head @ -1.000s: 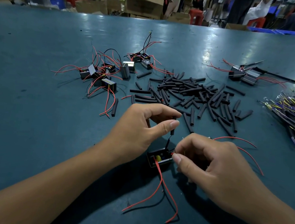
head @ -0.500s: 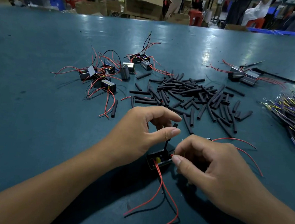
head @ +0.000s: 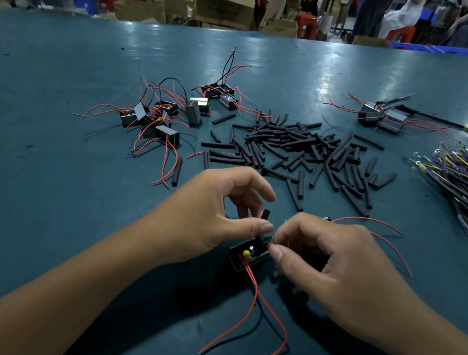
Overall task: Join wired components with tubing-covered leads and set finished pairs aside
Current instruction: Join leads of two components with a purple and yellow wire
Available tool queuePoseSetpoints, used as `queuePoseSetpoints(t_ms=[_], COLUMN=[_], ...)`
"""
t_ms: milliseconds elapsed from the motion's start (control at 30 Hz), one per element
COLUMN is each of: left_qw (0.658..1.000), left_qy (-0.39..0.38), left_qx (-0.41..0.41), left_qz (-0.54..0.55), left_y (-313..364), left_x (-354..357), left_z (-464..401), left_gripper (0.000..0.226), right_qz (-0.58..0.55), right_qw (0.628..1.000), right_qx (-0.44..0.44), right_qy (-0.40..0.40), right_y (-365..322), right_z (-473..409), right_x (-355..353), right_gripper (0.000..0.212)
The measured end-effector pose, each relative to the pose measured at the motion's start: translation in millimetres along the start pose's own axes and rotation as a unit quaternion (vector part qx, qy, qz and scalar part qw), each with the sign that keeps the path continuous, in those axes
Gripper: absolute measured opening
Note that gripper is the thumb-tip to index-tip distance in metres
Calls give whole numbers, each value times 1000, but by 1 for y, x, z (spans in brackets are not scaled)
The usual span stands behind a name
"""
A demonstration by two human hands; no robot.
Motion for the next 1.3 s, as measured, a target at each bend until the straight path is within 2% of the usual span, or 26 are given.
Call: queuePoseSetpoints(t_ms=[200, 533, 667, 733, 933, 1167, 1300], left_qw=[998, 995, 996, 996, 996, 996, 996], left_qy=[-60, -97, -88, -87, -78, -73, -72], left_qx=[10, -20, -17, -15, 4, 17, 17], left_qz=[-23, 17, -22, -20, -32, -42, -44], left_y=[-2, -7, -8, -7, -3, 0, 0], left_x=[-7, -5, -5, -4, 0, 2, 2], left_z=[2, 2, 1, 1, 1, 2, 3], left_gripper=[14, 13, 18, 15, 7, 7, 7], right_qz=[11, -16, -68, -88, -106, -25, -16], right_qw=[1000, 1000, 997, 994, 990, 999, 999], right_qx=[-5, 14, 41, 58, 88, 33, 36], right_qy=[5, -1, 6, 16, 27, 35, 38], right_y=[-1, 1, 3, 4, 4, 0, -1], right_z=[0, 0, -4, -5, -7, -7, -7], right_x=[1, -1, -3, -3, -4, -3, -1], right_gripper=[10, 15, 12, 15, 3, 8, 10])
Point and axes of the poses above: each hand's wrist, its own z-axis away from the middle knuckle, its own x-axis out of the palm, y = z × x, the point moved 1 cm from there along -z, towards the middle knuckle, and after that the axes turned 15 degrees about -z, right-handed, at the moved point
